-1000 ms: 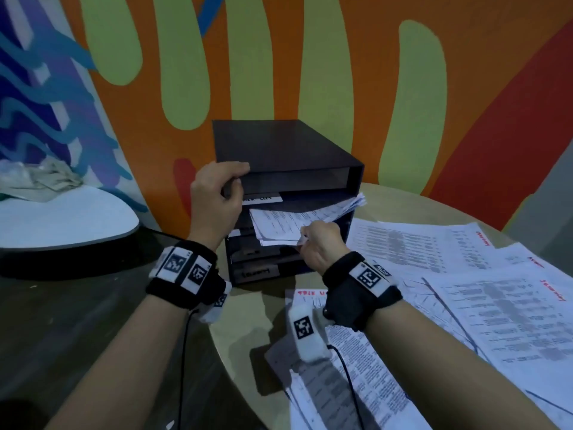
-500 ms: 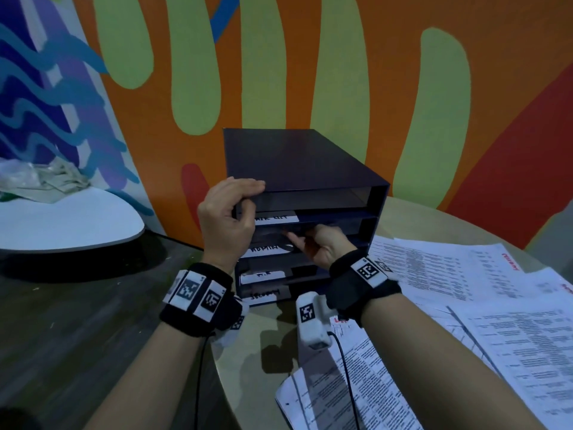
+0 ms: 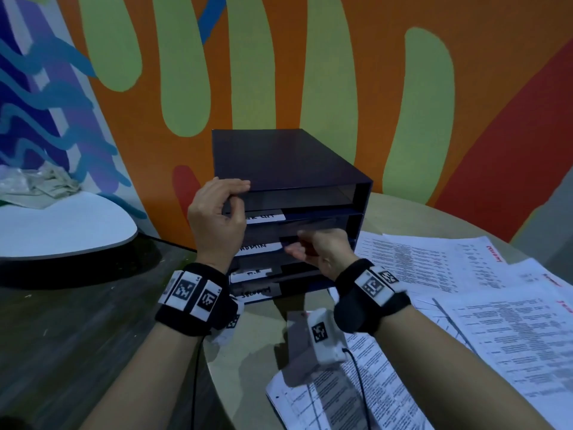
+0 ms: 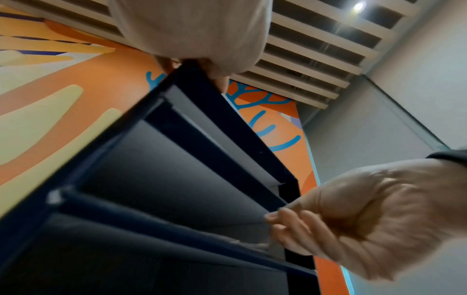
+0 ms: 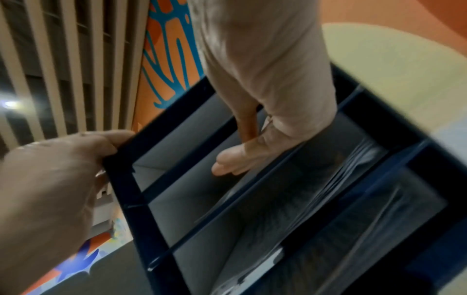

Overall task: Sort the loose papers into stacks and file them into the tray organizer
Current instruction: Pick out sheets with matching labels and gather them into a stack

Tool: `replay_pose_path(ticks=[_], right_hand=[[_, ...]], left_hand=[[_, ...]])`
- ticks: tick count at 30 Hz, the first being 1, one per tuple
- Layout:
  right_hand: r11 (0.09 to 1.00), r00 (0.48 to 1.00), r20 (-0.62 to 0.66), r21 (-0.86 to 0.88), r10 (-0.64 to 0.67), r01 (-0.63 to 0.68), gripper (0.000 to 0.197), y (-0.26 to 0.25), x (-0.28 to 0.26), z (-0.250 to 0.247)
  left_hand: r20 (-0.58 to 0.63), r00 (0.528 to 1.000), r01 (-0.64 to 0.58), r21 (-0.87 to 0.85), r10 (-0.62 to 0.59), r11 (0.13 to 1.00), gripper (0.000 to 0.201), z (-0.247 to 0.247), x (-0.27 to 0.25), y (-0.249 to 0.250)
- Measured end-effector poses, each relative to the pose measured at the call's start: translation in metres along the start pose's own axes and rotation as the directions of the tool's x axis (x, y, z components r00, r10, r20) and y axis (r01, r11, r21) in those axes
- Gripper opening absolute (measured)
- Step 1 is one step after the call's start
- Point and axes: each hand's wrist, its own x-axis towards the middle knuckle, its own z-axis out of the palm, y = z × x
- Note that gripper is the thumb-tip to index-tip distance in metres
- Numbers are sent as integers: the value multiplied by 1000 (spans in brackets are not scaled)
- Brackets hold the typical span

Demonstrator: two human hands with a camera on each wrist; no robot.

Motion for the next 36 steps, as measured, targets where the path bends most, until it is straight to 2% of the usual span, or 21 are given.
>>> replay_pose_path(ticks=[3, 6, 8, 10, 12, 14, 15, 17, 19, 21, 23, 24, 27, 29, 31, 32, 33, 34, 36], right_hand=[[970, 985, -16, -174, -173, 167, 13, -1, -16, -47], [906, 946, -100, -333, -309, 261, 16, -5, -32, -102], [860, 921, -151, -437, -360, 264, 14, -3, -41, -144], [832, 904, -221, -511, -367, 213, 18, 3, -50, -187], [809, 878, -320, -576, -355, 117, 19, 12, -57, -225], [770, 848, -403, -638, -344, 10, 19, 22, -66, -264], [745, 839, -428, -666, -335, -42, 22, 27, -69, -279], [705, 826, -473, -696, -307, -136, 45, 34, -75, -313], [661, 818, -514, -711, -259, -238, 64, 40, -84, -343], [541, 813, -554, -747, -182, -388, 71, 49, -93, -367], [405, 838, -535, -793, -103, -456, 64, 61, -97, -378], [372, 851, -520, -806, -74, -460, 60, 66, -99, -382], [338, 861, -505, -821, -53, -461, 58, 74, -98, -389], [335, 866, -498, -825, -46, -456, 59, 72, -98, -388], [342, 872, -488, -827, -42, -446, 67, 72, -100, -386], [357, 871, -489, -823, -49, -442, 68, 73, -101, -386], [376, 869, -491, -818, -57, -437, 68, 75, -102, -387], [394, 871, -487, -814, -65, -426, 66, 75, -105, -388], [500, 867, -487, -780, -105, -377, 63, 77, -108, -393]], left_hand=[[7, 999, -32, 167, 32, 985, 23, 12, -1, 18], [46, 989, -143, 136, 138, 980, 20, 35, -13, 49], [110, 980, -173, 46, 167, 984, 18, 55, -23, 74], [225, 963, -140, -38, 145, 989, 16, 79, -37, 96], [401, 911, -68, -94, 100, 993, 15, 105, -54, 112], [592, 806, 56, -126, 30, 990, 15, 133, -75, 127], [678, 735, 125, -112, -16, 986, 14, 144, -86, 132], [799, 596, 222, -63, -84, 973, 14, 165, -107, 140], [895, 424, 291, 12, -141, 957, 27, 180, -126, 151], [949, 268, 313, 76, -164, 947, 44, 196, -143, 162], [966, 187, 323, 113, -181, 940, 56, 206, -152, 167], [970, 157, 338, 124, -186, 933, 62, 214, -156, 171], [973, 70, 347, 183, -220, 920, 77, 234, -159, 180], [967, 15, 340, 234, -254, 911, 79, 248, -160, 187], [958, -2, 380, 265, -286, 886, 71, 260, -162, 194], [956, 16, 394, 263, -292, 881, 62, 266, -164, 197], [952, 43, 400, 261, -302, 879, 52, 270, -165, 202], [945, 93, 389, 254, -312, 885, 47, 275, -167, 206], [929, 185, 396, 227, -319, 890, 34, 279, -169, 213]])
